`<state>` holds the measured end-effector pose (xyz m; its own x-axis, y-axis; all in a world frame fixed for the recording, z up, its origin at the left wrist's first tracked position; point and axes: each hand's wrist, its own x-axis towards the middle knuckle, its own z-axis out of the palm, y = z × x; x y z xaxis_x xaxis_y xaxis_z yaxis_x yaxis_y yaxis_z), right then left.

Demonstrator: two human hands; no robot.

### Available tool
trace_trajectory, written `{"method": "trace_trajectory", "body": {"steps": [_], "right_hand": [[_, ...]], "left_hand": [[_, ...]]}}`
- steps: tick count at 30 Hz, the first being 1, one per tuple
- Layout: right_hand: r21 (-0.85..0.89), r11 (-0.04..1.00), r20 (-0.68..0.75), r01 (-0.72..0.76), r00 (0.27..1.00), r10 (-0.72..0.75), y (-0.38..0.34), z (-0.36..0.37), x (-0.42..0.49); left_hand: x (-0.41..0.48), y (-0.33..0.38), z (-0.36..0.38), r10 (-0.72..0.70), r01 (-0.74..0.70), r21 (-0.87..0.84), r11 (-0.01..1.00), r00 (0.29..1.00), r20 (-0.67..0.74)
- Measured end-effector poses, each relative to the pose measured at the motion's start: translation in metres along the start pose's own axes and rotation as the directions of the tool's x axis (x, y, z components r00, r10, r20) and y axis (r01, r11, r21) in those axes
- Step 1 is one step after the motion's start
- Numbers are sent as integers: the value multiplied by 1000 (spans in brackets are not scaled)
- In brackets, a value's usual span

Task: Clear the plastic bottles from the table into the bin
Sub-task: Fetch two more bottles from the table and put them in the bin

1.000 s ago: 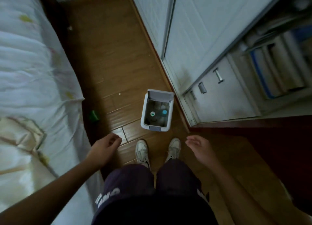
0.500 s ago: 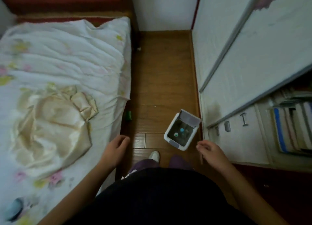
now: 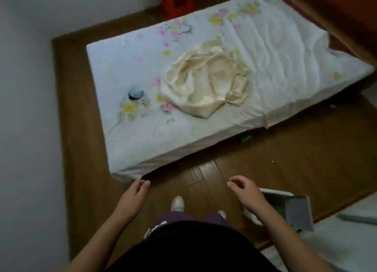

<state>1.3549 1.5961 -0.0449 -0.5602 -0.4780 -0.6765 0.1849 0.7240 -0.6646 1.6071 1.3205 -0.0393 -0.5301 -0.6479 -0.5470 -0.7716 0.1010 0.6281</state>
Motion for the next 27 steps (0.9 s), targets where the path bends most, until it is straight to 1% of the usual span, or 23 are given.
{"method": "trace_trajectory", "body": {"steps": [3,7,10,13,15,17,20,24,27], "right_hand": [[-176,976,109,132,988,-114,-47,46,11],[-297,911,246,287,945,-217,-102,119,18],[-340,863,348,374,902,-255,-137,179,21],[-366,834,398,412,880,-260,-163,235,23],[-373,834,403,407,881,-249,-174,268,24],[-385,838,383,387,893,-237,-180,294,28],[-401,858,341,322,921,-186,-185,323,32],[-418,874,304,249,945,-123,-193,345,38],[-438,875,294,207,953,-78,-209,359,52]], "left_hand": [[-42,-69,-31,-159,136,-150,979,975,-155],[-93,-150,-65,-373,273,-333,903,882,-289],[-120,-202,-86,-477,301,-464,833,815,-328],[-137,-244,-113,-538,335,-510,792,778,-324],[-138,-267,-134,-552,349,-517,782,772,-313],[-128,-283,-159,-542,350,-508,787,785,-301],[-105,-295,-202,-483,332,-455,826,833,-270],[-68,-296,-259,-373,266,-373,889,893,-252],[-35,-294,-298,-340,243,-357,902,910,-236]]}}
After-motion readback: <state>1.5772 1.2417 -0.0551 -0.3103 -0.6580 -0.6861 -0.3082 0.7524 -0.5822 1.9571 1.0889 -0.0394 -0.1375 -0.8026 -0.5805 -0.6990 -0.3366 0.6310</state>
